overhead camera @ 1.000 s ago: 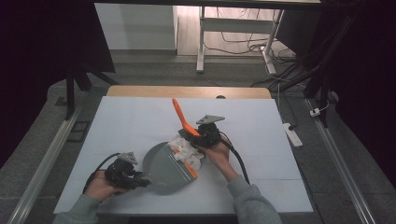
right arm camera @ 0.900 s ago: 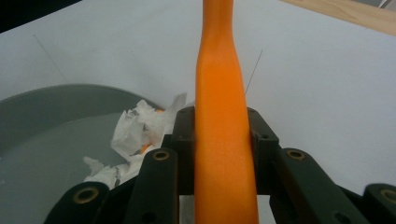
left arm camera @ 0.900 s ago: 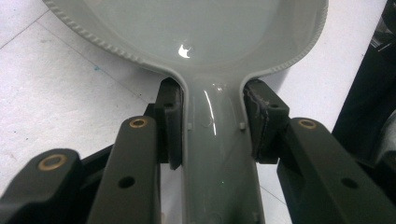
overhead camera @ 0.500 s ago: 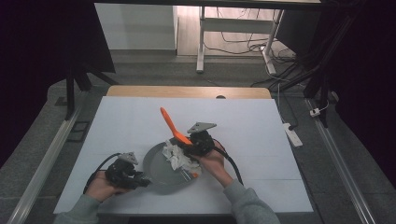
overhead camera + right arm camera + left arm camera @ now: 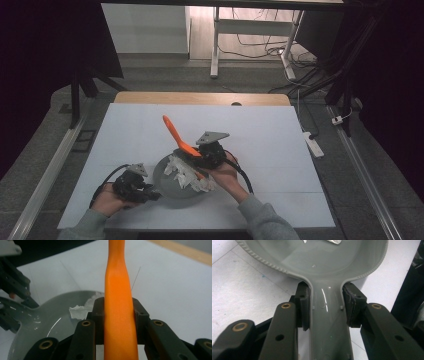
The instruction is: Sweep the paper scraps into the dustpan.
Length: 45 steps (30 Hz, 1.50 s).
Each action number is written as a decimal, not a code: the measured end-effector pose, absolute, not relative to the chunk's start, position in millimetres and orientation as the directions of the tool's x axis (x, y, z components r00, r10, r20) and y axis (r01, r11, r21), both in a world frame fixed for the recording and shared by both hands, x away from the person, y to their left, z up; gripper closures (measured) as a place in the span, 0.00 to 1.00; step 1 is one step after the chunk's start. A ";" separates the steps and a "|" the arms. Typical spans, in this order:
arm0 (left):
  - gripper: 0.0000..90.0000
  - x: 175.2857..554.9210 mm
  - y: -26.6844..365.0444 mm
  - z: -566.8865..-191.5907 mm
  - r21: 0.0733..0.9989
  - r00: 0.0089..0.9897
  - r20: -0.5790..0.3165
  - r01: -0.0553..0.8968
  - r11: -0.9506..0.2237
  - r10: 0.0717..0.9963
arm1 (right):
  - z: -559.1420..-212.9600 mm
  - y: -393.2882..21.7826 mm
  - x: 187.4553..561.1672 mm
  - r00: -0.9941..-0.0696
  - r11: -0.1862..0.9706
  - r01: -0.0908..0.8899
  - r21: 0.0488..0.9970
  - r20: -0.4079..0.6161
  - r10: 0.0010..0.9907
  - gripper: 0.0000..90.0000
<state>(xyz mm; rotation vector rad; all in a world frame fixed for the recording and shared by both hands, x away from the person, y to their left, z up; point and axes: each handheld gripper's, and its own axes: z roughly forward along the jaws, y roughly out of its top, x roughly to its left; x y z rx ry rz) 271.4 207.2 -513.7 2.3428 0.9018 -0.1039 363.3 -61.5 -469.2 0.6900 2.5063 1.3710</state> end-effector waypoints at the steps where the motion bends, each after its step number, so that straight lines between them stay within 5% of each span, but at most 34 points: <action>1: 0.68 271.5 207.3 -513.6 0.522 0.765 -0.279 0.628 -0.576 0.581 | -464.9 -65.0 364.7 -0.865 0.443 0.301 0.845 0.046 0.500 0.78; 16: 0.68 271.0 207.8 -513.5 0.522 0.764 -0.282 0.629 -0.576 0.580 | -461.7 -111.1 395.6 -0.753 0.362 0.372 0.854 0.050 0.656 0.78; 45: 0.68 271.7 207.4 -513.5 0.522 0.766 -0.283 0.628 -0.577 0.577 | -495.4 -75.5 423.5 -0.749 0.494 0.428 0.757 -0.008 0.662 0.78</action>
